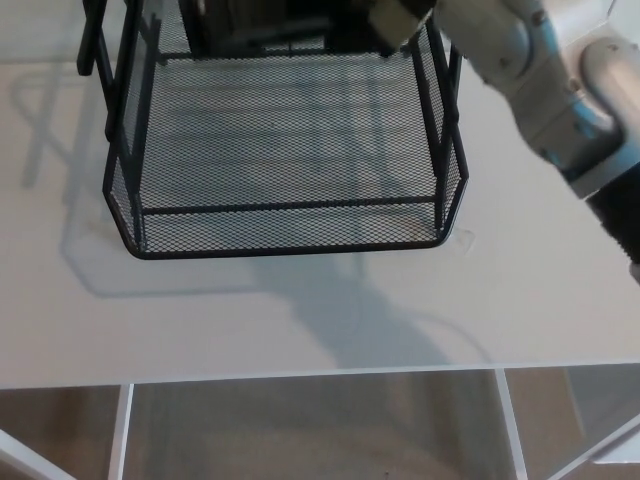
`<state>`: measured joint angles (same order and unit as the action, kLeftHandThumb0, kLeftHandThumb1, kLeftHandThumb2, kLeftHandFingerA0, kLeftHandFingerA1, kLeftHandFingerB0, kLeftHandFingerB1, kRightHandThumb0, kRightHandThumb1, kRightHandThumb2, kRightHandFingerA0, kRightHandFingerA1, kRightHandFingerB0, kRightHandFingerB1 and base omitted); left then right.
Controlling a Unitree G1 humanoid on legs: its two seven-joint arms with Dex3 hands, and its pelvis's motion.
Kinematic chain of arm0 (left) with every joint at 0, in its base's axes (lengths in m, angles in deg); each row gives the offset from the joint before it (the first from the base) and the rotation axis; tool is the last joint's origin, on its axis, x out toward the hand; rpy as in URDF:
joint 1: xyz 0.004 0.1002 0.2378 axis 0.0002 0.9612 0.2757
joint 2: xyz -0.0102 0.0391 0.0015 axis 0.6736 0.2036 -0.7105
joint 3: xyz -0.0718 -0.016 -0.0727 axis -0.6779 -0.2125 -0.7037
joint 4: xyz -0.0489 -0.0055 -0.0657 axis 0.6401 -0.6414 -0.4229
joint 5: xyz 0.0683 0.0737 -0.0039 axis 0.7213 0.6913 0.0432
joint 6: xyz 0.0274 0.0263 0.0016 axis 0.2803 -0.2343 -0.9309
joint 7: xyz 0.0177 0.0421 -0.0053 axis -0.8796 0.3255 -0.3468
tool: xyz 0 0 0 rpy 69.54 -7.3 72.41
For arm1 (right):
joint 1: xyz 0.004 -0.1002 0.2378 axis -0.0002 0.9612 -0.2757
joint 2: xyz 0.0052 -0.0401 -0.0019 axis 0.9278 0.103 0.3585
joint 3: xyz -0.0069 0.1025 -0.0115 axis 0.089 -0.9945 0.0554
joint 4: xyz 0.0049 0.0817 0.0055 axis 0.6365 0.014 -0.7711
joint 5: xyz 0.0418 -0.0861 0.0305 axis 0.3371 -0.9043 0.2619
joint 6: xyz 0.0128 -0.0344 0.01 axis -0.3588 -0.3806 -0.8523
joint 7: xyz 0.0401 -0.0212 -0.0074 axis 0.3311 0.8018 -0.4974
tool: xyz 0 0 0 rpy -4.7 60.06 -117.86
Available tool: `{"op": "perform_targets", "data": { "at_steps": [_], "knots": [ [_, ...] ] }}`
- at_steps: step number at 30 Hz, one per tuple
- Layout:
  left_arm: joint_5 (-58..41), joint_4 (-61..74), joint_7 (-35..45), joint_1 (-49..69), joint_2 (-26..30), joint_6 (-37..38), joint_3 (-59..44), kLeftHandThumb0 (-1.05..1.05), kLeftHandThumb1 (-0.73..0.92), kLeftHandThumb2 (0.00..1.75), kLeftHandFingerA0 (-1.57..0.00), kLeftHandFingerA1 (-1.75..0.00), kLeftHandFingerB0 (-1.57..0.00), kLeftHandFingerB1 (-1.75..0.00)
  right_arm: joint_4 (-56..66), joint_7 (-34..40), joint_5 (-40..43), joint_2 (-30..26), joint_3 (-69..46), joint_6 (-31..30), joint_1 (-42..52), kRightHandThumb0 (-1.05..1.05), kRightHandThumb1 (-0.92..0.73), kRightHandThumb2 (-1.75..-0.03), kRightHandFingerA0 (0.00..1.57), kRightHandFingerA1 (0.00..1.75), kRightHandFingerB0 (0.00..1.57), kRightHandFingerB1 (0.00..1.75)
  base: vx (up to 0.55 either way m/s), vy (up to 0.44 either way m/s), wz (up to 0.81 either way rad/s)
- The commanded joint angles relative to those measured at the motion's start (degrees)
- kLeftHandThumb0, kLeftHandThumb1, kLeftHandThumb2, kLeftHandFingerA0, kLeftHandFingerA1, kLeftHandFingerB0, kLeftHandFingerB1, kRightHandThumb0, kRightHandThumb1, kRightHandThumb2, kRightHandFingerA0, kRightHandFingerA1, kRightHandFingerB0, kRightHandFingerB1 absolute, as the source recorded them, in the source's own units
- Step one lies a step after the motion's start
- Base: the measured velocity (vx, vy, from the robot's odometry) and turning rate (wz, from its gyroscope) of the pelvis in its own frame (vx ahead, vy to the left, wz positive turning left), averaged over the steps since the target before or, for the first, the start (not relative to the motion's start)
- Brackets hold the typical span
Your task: The robot walks towards a desk on which a file tray is kept in the middle and a stapler is kept to its right. The robot lifts the stapler using its right hand and places it on the file tray.
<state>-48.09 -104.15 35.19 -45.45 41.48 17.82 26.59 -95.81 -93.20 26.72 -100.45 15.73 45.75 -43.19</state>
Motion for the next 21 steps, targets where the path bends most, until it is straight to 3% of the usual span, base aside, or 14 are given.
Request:
{"op": "perform_targets", "data": {
  "at_steps": [1, 2, 3, 7, 8, 9, 10, 11, 13, 14, 15, 18, 19, 21],
  "knots": [
    [2.1, -0.2, -1.2, 0.1, 1.3, 3.8, 1.0, -0.61, 0.67, 0.9, -0.32, -0.53, -0.13, -0.43, -2.6, -8.8, -0.5, 1.2, 3.2, -0.3, 2.5, -0.24, -0.71, -0.64, 0.74, 1.72, 0.73, 1.34, 0.0, 0.0, 0.0],
    [2.1, -0.3, -1.2, 0.1, 1.3, 4.0, 1.0, -0.61, 0.67, 0.9, -0.34, -0.54, -0.14, -0.44, -2.8, -8.8, -0.8, 1.4, 3.6, -0.4, 2.7, -0.23, -0.69, -0.61, 0.74, 1.72, 0.72, 1.35, 0.0, 0.0, 0.0],
    [2.2, -0.5, -1.1, -0.1, 1.4, 4.1, 1.1, -0.62, 0.67, 0.9, -0.33, -0.53, -0.14, -0.44, -2.7, -9.2, -0.9, 1.4, 3.9, -0.5, 3.0, -0.24, -0.69, -0.61, 0.78, 1.68, 0.75, 1.19, 0.0, 0.0, 0.0],
    [2.1, 0.5, -1.1, 0.0, 1.4, 3.5, 0.9, -0.62, 0.66, 0.89, -0.33, -0.53, -0.16, -0.45, -3.8, -8.7, -1.0, 2.7, 4.1, -0.9, 4.3, -0.22, -0.71, -0.66, 0.74, 1.71, 0.66, 1.47, 0.0, 0.0, 0.0],
    [2.0, 0.5, -1.2, -0.3, 1.2, 3.3, 0.9, -0.57, 0.81, 0.62, -0.39, -0.45, -0.21, -0.35, -3.4, -9.0, -1.5, 2.6, 4.3, -1.2, 4.6, -0.19, -0.68, -0.66, 0.91, 1.69, 0.71, 1.4, 0.0, 0.0, 0.0],
    [2.1, 0.1, -0.7, -0.3, 1.2, 3.8, 0.9, -0.62, 0.67, 0.89, -0.31, -0.52, -0.15, -0.44, -3.0, -9.5, -2.1, 2.6, 4.6, -1.2, 4.6, -0.26, -0.7, -0.6, 0.72, 1.74, 0.71, 1.29, 0.0, 0.0, 0.0],
    [2.4, 0.3, -0.9, -0.2, 1.3, 4.0, 1.1, -0.62, 0.67, 0.9, -0.32, -0.53, -0.14, -0.44, -2.9, -9.8, -2.1, 2.5, 4.6, -0.9, 4.6, -0.2, -0.69, -0.61, 0.85, 1.72, 0.69, 1.44, 0.0, 0.0, 0.0],
    [1.9, 0.2, -0.7, -0.4, 1.4, 3.9, 0.5, -0.61, 0.67, 0.88, -0.31, -0.52, -0.14, -0.44, -2.8, -10.1, -2.0, 2.4, 4.4, -0.5, 4.5, -0.28, -0.7, -0.61, 0.72, 1.73, 0.7, 1.31, 0.0, 0.0, 0.0],
    [1.9, -1.1, -1.4, -1.5, 1.2, 2.8, 0.4, -0.61, 0.66, 0.89, -0.32, -0.53, -0.14, -0.44, -2.3, -10.6, -1.8, 2.4, 3.9, -0.4, 4.6, -0.22, -0.71, -0.63, 0.86, 1.7, 0.7, 1.44, 0.0, 0.0, 0.0],
    [2.1, -1.5, -1.4, -1.6, 1.2, 3.3, 0.6, -0.56, 0.81, 0.62, -0.38, -0.45, -0.2, -0.34, -2.1, -10.9, -1.6, 2.4, 3.7, -0.3, 4.6, -0.25, -0.72, -0.65, 0.9, 1.7, 0.72, 1.41, 0.0, 0.0, 0.0],
    [2.5, -2.1, -1.4, -1.8, 1.3, 4.0, 0.9, -0.61, 0.67, 0.88, -0.32, -0.52, -0.15, -0.44, -2.0, -10.6, -1.0, 2.5, 3.0, -0.1, 5.0, -0.22, -0.72, -0.75, 0.77, 1.65, 0.76, 1.3, 0.0, 0.0, 0.0],
    [2.8, -1.7, -0.9, -1.4, 1.5, 4.8, 1.3, -0.61, 0.67, 0.9, -0.33, -0.53, -0.13, -0.44, -2.0, -9.4, -0.2, 2.5, 1.7, 1.7, 5.7, -0.2, -0.69, -0.76, 0.82, 1.6, 0.82, 1.15, 0.0, 0.0, 0.0],
    [2.5, -2.9, -1.5, -2.3, 1.2, 4.1, 0.9, -0.6, 0.66, 0.88, -0.31, -0.52, -0.14, -0.44, -2.3, -9.3, 0.0, 2.4, 1.3, 2.3, 5.7, -0.27, -0.7, -0.65, 0.79, 1.57, 0.83, 0.66, 0.0, 0.0, 0.0],
    [2.3, -1.4, -0.2, -1.4, 1.7, 3.8, 0.9, -0.62, 0.66, 0.9, -0.32, -0.54, -0.13, -0.44, -2.4, -8.4, -0.4, 2.5, 0.9, 2.6, 5.9, -0.31, -0.7, -0.64, 0.74, 1.43, 0.64, 0.42, 0.0, 0.0, 0.0]
  ]
}}
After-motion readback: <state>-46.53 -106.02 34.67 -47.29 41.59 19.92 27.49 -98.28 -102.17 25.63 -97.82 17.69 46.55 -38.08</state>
